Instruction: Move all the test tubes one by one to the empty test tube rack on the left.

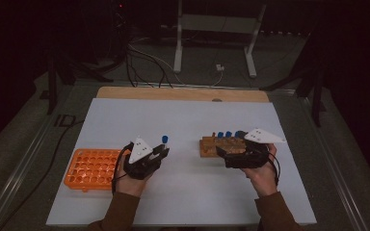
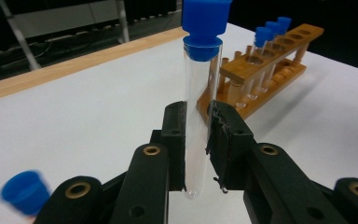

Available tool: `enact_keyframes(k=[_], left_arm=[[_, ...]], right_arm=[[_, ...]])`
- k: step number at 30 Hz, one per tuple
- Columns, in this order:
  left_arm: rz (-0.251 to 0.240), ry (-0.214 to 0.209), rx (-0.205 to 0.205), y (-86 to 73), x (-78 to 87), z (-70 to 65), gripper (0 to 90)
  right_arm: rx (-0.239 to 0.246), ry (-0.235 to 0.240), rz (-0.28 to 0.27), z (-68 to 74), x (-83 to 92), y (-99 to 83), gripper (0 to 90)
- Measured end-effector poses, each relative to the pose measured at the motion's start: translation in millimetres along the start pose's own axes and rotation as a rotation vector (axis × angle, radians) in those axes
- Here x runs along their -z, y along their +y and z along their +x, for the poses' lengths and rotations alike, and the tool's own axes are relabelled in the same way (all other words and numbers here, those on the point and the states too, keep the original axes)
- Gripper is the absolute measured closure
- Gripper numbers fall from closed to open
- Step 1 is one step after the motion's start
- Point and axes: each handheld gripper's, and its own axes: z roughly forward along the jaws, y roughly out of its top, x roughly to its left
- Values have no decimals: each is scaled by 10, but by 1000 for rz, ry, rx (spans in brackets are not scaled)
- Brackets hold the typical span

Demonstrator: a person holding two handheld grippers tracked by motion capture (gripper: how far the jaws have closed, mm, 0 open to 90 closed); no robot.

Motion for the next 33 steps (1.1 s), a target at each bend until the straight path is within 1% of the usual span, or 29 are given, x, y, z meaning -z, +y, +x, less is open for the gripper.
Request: enact_keyframes(k=[5, 11, 14, 16, 20, 23, 26, 31, 33], left_arm=[[-2, 23, 8, -38, 72, 86, 768], [-5, 49, 26, -88, 173, 195, 768], [-7, 68, 33, -114, 218, 249, 768], [-10, 78, 45, -138, 245, 288, 768], [-3, 99, 52, -189, 289, 350, 768], [0, 111, 55, -238, 300, 390, 768], [9, 119, 67, -293, 293, 427, 768], [38, 120, 71, -365, 255, 449, 768], [54, 122, 66, -386, 243, 452, 768]], right_arm=[[-17, -29, 0, -100, 51, -40, 0], [-47, -50, -2, -194, 110, -106, 0], [-54, -56, 2, -226, 131, -129, 0], [-57, -56, 0, -238, 142, -137, 0], [-57, -57, -1, -240, 162, -139, 0], [-54, -56, -4, -241, 166, -134, 0], [-58, -53, -6, -237, 168, -132, 0], [-57, -52, -3, -237, 167, -134, 0], [-56, -51, 0, -234, 168, -133, 0]])
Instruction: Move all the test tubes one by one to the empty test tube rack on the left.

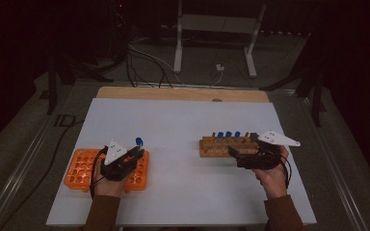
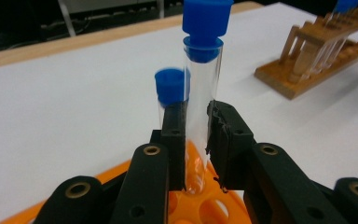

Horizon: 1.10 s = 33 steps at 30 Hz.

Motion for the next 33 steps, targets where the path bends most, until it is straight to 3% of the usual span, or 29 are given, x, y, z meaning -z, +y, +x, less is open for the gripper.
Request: enact_keyframes(k=[10, 15, 19, 33], left_arm=[[121, 25, -24, -85, -94, -16, 772], [147, 26, -20, -84, -114, -23, 776], [183, 37, -48, -96, -142, -52, 777], [187, 58, -55, -99, -154, -86, 771]], right_arm=[[-2, 2, 7, -8, 5, -29, 0], [-7, 7, 9, -8, -5, -55, 0], [-6, 12, 10, -7, -11, -70, 1], [-17, 20, 7, 1, -39, -110, 1]])
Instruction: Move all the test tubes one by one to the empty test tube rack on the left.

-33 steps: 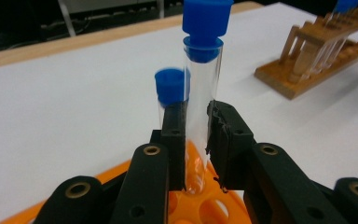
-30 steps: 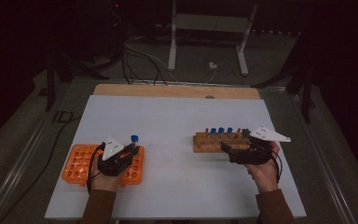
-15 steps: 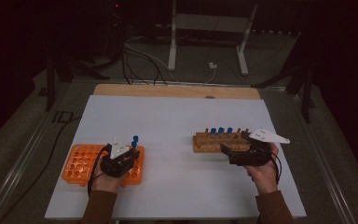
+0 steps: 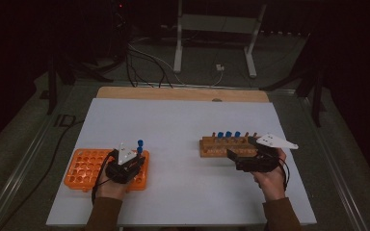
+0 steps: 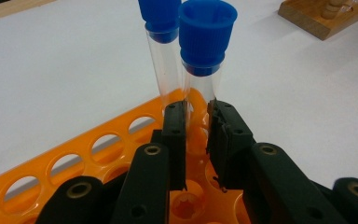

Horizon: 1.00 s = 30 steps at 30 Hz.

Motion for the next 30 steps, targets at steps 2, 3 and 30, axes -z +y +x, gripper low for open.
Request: enact_keyframes(k=[2, 3, 30], left_arm=[[-6, -13, -4, -10, 10, 10, 764], [-15, -27, 1, -19, 14, 15, 760], [-212, -36, 129, 12, 260, 90, 13]], right_arm=[[-1, 0, -1, -1, 1, -3, 2], [-4, 1, -2, -2, 1, -5, 1], [-31, -88, 45, -282, -75, 39, 110]])
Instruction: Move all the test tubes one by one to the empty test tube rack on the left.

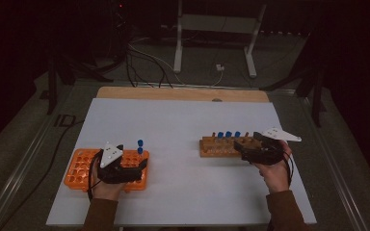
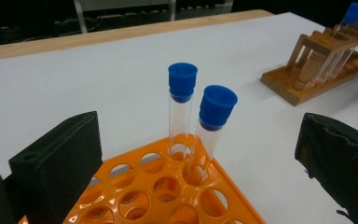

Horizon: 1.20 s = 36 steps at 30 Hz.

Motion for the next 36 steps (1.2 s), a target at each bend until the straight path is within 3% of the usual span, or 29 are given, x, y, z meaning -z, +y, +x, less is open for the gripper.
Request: enact_keyframes(k=[2, 6, 9, 17, 22, 26, 36], left_arm=[[0, -5, 5, -9, -9, -7, 13], [3, -16, 7, -15, -23, -21, 14], [4, -20, 10, -21, -29, -19, 14], [10, -25, 11, -26, -40, -22, 15], [12, -28, 15, -31, -45, -26, 15], [12, -29, 18, -31, -43, -26, 16], [17, -33, 12, -34, -46, -34, 16]], right_arm=[[4, 0, 14, -21, -51, -3, 166], [6, -11, 52, -48, -167, -24, 385], [6, -19, 57, -65, -248, -46, 495], [71, -51, 66, -22, -407, -54, 667], [99, -56, 63, 11, -421, -57, 733], [93, -36, 62, 28, -415, -69, 758], [83, -48, 64, 49, -414, -70, 768]])
